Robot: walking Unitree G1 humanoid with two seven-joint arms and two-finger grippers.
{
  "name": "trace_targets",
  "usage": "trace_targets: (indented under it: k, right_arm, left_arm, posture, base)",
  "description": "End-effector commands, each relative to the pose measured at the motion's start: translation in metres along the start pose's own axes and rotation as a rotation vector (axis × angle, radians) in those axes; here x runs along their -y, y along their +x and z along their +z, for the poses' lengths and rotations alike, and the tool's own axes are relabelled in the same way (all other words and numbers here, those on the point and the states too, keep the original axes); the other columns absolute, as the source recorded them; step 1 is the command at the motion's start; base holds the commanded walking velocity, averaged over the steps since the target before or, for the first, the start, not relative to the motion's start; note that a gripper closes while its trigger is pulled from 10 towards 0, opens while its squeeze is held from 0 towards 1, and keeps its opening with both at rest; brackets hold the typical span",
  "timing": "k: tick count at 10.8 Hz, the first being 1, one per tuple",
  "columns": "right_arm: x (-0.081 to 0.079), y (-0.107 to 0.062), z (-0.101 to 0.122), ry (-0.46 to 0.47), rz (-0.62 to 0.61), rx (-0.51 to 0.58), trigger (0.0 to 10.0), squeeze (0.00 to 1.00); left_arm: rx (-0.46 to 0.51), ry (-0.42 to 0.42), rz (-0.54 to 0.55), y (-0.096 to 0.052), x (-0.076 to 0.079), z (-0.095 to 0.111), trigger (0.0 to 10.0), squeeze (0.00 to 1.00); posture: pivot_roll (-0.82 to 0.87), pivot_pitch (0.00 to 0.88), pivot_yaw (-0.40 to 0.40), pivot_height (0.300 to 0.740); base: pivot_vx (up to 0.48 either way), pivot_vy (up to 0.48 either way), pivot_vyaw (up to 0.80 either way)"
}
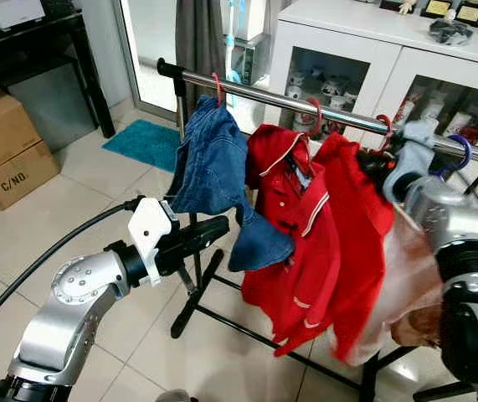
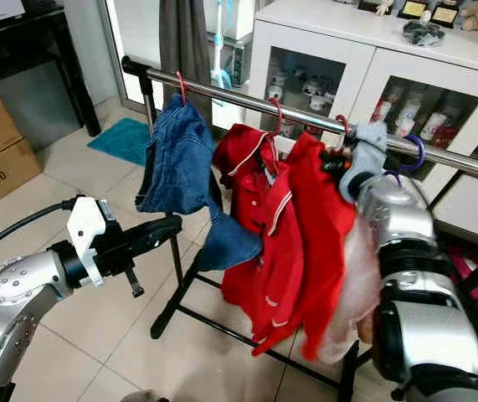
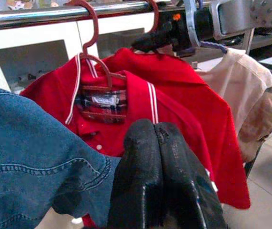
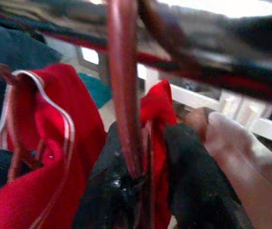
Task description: Hang hanger
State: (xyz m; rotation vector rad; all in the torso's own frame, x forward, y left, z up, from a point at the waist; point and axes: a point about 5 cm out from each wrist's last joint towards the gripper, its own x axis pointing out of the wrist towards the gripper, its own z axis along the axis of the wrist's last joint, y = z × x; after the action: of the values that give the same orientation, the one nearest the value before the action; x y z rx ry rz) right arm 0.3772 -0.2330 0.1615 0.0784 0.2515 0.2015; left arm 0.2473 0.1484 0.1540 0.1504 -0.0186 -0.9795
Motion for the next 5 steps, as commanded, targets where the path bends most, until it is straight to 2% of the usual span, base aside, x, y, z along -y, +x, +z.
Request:
trace_targets:
  k: [1,3,4,5]
  right_arm:
    - [0.0031,-0.0044,0.0008,0.029,0.025,0.009,10.0,1.0]
    - [0.0036,-0.0068,-0.0023,0.012,0.051,-0.018,10.0,1.0]
    - [0.0074,-0.0069,-0.0023,-0.01,0.017,-0.026,10.0,1.0]
    - [0.0099,-0.0069,-0.0013,-0.035,-0.011,-0.022,10.0,0.0]
  left_arm:
    - [-0.011,0.003,-0.018,0.0014,0.002,-0.002,10.0,0.0]
    - [-0.012,0.004,-0.022,0.0028,0.0005,-0.0017,10.0,0.0]
    - [-0.012,0.005,-0.024,0.0032,0.0001,-0.0011,10.0,0.0]
    - [-0.012,0.006,-0.028,0.003,0.0006,-0.0011,10.0,0.0]
  posture:
    - [0.0,0.0,-0.019,0.74]
    - [0.0,0.0,-0.02,0.74]
    - [0.0,0.0,-0.018,0.74]
    - [0.0,0.0,-0.017,0.74]
  base:
    - [0.0,0.0,0.0]
    - [0.0,0.0,0.0]
    - [0.0,0.0,0.0]
    - [0.0,0.0,0.0]
